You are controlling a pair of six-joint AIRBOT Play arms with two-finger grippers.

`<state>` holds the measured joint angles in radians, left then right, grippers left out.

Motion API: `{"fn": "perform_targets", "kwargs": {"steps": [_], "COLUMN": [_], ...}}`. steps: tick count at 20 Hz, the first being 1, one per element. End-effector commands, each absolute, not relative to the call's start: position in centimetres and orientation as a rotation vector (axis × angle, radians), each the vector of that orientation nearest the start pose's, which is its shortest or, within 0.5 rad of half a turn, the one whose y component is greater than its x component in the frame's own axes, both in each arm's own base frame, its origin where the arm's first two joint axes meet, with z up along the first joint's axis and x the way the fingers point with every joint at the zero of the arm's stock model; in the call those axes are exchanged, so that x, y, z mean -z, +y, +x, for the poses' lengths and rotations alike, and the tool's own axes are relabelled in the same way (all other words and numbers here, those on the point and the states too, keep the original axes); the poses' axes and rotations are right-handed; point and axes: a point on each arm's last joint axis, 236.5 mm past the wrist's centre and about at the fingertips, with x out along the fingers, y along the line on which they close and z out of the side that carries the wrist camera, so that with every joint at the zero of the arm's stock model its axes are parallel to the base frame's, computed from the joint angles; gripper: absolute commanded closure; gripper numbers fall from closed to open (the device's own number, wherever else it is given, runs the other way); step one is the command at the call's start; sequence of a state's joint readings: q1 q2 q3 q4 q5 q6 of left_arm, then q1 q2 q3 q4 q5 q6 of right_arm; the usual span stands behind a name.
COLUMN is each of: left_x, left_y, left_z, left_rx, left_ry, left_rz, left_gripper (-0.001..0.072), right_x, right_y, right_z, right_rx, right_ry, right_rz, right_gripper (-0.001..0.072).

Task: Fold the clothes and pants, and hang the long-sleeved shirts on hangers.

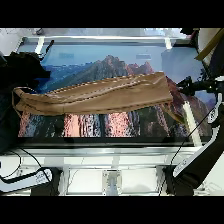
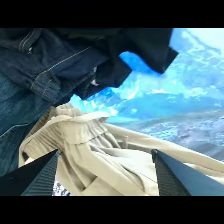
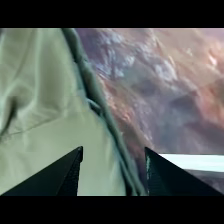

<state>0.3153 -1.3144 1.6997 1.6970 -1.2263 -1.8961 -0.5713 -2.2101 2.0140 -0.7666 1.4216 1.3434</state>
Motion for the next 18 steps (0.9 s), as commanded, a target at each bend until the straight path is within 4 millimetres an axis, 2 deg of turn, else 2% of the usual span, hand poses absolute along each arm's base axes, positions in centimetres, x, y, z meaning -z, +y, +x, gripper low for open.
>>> {"fn": "perform_targets", "kwargs": {"steps": [1,5,9,13,14,16,17,18], "left_x": [-21.1,-21.1,-21.1,-21.1,-21.1,-21.0,-21.0,-21.0], "left_y": [15.9,15.6,15.6,15.6,15.5,14.5,13.8,12.9], "left_z": [43.1,43.2,43.2,43.2,43.2,43.5,43.8,44.2], "left_rx": [-0.502,-0.495,-0.495,-0.494,-0.490,-0.458,-0.432,-0.406], "left_ry": [0.760,0.761,0.761,0.761,0.761,0.767,0.773,0.774], "left_rz": [-0.334,-0.331,-0.331,-0.332,-0.336,-0.334,-0.313,-0.291], "left_gripper": [0.0045,0.0050,0.0050,0.0050,0.0050,0.0052,0.0094,0.0237], "right_x": [9.5,10.3,11.9,11.8,11.4,10.2,9.5,8.7], "right_y": [-12.9,-11.5,-8.2,-5.0,-4.3,-3.4,-3.3,-3.4], "right_z": [52.7,52.5,52.0,51.9,51.8,51.7,51.5,51.1], "right_rx": [-0.252,-0.268,-0.319,-0.396,-0.431,-0.479,-0.492,-0.504], "right_ry": [1.214,1.257,1.341,1.378,1.377,1.371,1.370,1.378], "right_rz": [0.898,0.861,0.820,0.774,0.768,0.793,0.793,0.780], "right_gripper": [0.0254,0.0255,0.0256,0.0258,0.0345,0.0577,0.0678,0.0692]}}
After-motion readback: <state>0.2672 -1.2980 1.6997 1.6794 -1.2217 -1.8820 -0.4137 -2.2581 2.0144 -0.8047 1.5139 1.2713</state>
